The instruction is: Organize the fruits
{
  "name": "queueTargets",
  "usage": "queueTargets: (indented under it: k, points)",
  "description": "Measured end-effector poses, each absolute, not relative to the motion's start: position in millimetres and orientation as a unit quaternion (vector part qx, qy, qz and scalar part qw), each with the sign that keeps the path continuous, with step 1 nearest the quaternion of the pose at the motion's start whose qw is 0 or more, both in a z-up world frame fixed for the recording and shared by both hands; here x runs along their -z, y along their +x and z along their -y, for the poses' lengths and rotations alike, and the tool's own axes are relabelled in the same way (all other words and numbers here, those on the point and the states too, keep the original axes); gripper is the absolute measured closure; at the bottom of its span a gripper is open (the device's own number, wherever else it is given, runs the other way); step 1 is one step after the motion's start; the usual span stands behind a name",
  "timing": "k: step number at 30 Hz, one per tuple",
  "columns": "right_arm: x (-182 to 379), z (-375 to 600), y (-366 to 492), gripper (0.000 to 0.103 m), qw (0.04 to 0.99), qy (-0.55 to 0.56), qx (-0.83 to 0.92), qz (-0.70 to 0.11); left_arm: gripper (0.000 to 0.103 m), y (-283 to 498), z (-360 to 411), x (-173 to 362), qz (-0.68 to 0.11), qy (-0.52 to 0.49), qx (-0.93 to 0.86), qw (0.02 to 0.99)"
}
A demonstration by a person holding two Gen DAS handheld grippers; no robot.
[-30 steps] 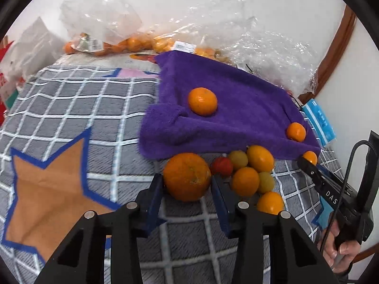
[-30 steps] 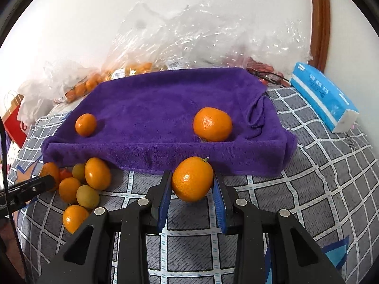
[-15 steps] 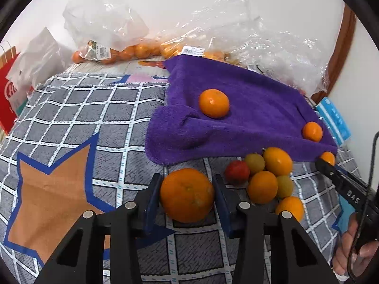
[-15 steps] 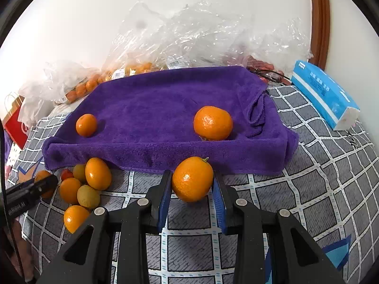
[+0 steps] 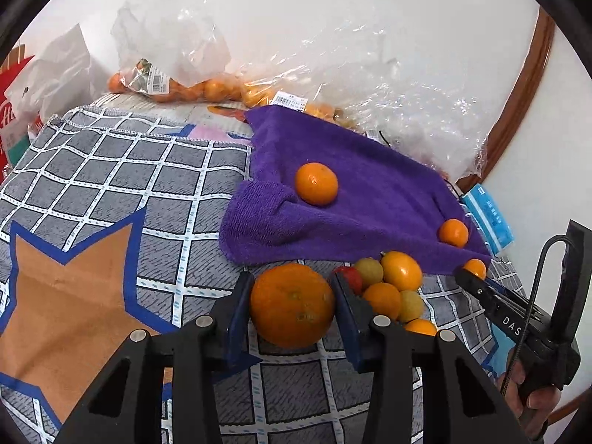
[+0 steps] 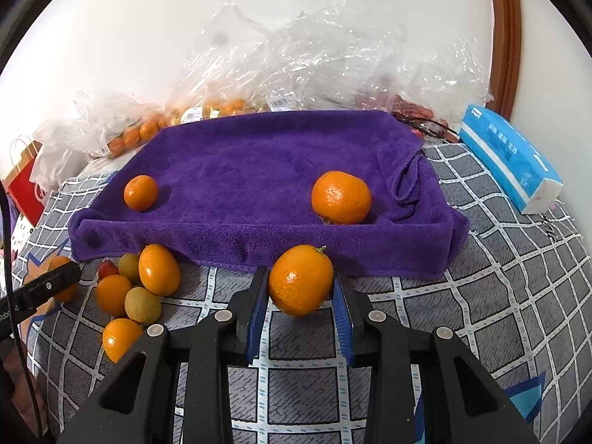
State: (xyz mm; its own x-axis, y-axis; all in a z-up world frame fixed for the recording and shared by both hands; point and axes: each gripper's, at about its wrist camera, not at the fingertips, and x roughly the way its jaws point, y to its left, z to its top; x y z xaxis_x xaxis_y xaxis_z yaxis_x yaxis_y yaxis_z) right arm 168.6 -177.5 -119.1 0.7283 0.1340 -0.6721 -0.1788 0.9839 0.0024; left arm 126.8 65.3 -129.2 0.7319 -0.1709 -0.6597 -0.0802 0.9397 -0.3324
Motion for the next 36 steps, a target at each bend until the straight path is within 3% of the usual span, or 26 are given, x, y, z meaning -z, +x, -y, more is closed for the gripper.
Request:
queueTargets:
  k: [36]
  points:
    - [108.4, 175.7, 155.1, 0.07, 0.943, -0.025, -0.096, -0.319, 0.063, 118.4, -65.1, 119.7, -0.336, -0.177, 0.02, 0.925]
